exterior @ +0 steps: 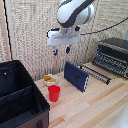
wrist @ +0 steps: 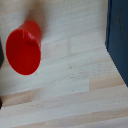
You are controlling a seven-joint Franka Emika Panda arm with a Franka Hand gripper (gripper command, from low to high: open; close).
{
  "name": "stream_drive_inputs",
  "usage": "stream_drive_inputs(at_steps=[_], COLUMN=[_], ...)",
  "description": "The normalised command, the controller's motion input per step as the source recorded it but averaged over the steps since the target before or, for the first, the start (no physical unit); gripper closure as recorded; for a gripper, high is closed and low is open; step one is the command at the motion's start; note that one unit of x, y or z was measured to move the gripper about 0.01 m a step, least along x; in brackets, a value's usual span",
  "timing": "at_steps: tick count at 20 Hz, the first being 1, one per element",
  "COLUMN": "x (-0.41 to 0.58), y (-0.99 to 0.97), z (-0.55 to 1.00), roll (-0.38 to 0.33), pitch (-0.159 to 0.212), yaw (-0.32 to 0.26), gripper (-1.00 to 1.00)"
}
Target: Please shift your gripper toward the book. Carefully hold the book with your gripper. Gently transport the book using your gripper to the caddy's front section. Safely let the book go into the caddy's front area.
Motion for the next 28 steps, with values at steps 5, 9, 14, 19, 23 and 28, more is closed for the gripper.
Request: stream_drive_inputs(at_steps=[5, 9, 14, 19, 23, 28], x=[0.077, 0.097, 0.082, 0.018, 0.010, 0.107], y=[-0.60, -0.68, -0.60, -0.42, -0.29, -0.34], z=[-0.11, -0.12, -0.14, -0.23, -0.29, -0.33], roll=[0.034, 0.066, 0.073, 0.040, 0.013, 0.008], pitch=[-0.031, -0.020, -0.007, -0.005, -0.001, 0.000], yaw=[0.026, 0.002, 0.022, 0.016, 0.000, 0.000], gripper=[-1.00, -1.00, -1.00, -1.00, -1.00, -1.00])
